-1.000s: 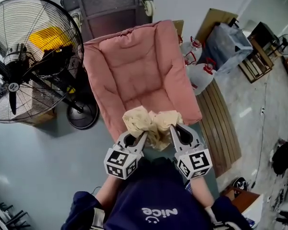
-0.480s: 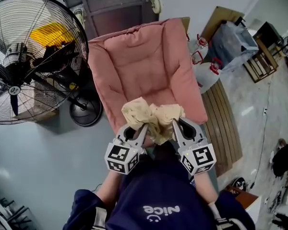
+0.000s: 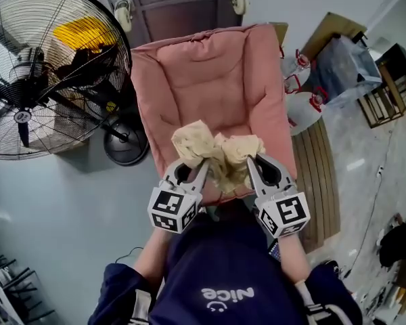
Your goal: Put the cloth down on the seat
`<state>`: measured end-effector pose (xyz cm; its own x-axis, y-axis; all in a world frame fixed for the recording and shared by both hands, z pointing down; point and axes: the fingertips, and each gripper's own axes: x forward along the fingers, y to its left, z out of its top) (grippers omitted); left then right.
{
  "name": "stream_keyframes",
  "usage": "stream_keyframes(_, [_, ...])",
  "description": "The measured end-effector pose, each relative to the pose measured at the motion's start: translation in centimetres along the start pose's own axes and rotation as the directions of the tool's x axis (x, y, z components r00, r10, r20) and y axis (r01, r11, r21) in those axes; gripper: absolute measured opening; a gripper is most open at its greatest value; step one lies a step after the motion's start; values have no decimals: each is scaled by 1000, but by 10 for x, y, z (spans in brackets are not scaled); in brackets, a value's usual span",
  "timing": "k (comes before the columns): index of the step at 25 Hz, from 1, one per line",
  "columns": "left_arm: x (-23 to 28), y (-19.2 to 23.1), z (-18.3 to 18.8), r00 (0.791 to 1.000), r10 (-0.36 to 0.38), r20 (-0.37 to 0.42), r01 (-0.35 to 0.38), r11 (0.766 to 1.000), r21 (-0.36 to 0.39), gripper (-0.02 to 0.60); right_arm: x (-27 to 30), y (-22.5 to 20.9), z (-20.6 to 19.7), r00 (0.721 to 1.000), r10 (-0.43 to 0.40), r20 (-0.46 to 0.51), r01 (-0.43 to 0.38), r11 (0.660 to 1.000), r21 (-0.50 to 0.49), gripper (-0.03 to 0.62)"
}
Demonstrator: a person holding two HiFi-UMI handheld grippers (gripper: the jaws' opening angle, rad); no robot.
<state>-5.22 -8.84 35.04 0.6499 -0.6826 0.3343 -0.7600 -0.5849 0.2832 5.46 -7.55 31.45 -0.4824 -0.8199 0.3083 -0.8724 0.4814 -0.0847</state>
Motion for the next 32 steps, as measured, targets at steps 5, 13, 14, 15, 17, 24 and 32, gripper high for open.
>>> stream_keyframes(5, [34,15,6,1000,28,-8,-28,999,-24,97,30,-24,5,999,43,-10,-43,999,-21,63])
stream_keyframes(13, [96,44,0,995,90,-42,-94,993,-78,97,74,-71,-11,995,84,-56,-86,996,-36,63])
stream_keyframes(14, [105,47,-4,994,97,-53,-101,992,-79,98,80,-77,-15,994,86,-66,-89,995,-35,63])
stream_keyframes(15, [113,51,-8,992,104,-66,-109,991,-80,98,85,-84,-20,993,88,-75,-91,995,-31,63])
stream_keyframes(17, [129,58,-20,989,115,-96,-124,988,-88,98,97,-95,-31,991,96,-93,-98,995,-17,63])
stream_keyframes(24, [175,86,-66,971,150,-185,-174,977,-121,98,143,-122,-78,975,148,-165,-150,989,-1,63])
stream_keyframes(32, [210,121,-118,947,194,-258,-233,964,-130,100,188,-141,-131,958,173,-231,-169,985,39,63])
